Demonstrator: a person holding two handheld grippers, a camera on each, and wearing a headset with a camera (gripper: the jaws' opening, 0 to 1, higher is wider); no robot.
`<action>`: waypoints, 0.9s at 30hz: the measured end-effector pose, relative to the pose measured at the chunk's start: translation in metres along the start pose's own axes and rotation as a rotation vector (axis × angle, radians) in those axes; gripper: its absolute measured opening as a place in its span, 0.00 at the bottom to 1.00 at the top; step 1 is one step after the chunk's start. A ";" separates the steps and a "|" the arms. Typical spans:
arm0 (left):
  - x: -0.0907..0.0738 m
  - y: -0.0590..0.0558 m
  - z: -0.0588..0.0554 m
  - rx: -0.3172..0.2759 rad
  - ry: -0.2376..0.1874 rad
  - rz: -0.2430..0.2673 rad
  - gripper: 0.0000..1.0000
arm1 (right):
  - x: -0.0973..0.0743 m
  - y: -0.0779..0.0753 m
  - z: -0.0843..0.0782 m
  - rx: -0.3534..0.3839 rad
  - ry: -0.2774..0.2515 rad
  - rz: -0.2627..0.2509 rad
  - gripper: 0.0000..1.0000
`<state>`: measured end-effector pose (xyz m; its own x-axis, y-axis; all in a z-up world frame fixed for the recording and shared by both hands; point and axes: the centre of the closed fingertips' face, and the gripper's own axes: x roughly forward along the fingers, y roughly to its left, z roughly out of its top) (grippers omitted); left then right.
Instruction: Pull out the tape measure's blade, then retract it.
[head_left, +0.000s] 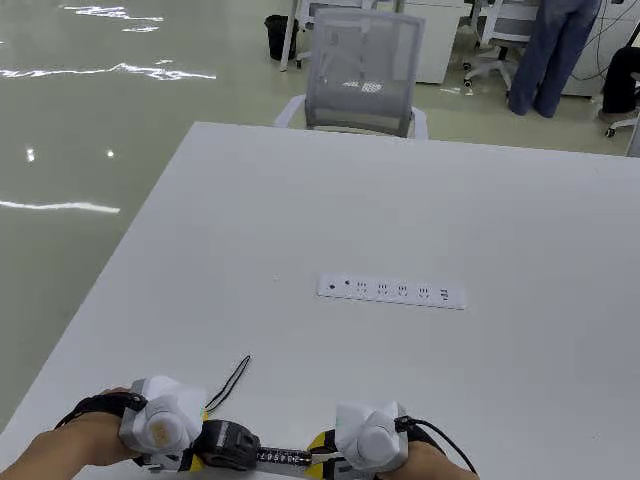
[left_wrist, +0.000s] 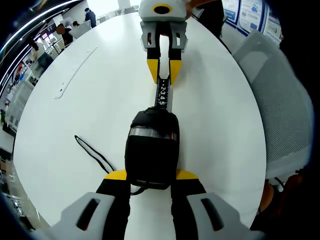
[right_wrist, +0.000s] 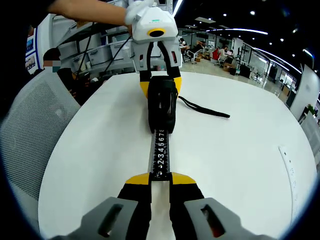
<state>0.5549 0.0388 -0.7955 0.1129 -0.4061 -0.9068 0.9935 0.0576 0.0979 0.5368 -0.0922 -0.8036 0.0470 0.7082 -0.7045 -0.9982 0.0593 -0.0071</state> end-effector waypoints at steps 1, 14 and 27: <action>0.000 0.000 0.000 0.000 0.000 0.001 0.27 | -0.001 0.000 0.000 -0.001 0.002 0.000 0.11; 0.000 0.000 0.001 -0.001 -0.003 0.001 0.27 | -0.006 -0.002 -0.008 -0.003 0.007 0.003 0.11; 0.001 0.000 0.001 -0.003 -0.006 0.001 0.27 | -0.011 -0.003 -0.013 -0.002 0.011 0.004 0.11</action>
<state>0.5554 0.0377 -0.7963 0.1138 -0.4111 -0.9045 0.9934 0.0603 0.0976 0.5385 -0.1092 -0.8049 0.0423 0.7009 -0.7120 -0.9985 0.0544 -0.0057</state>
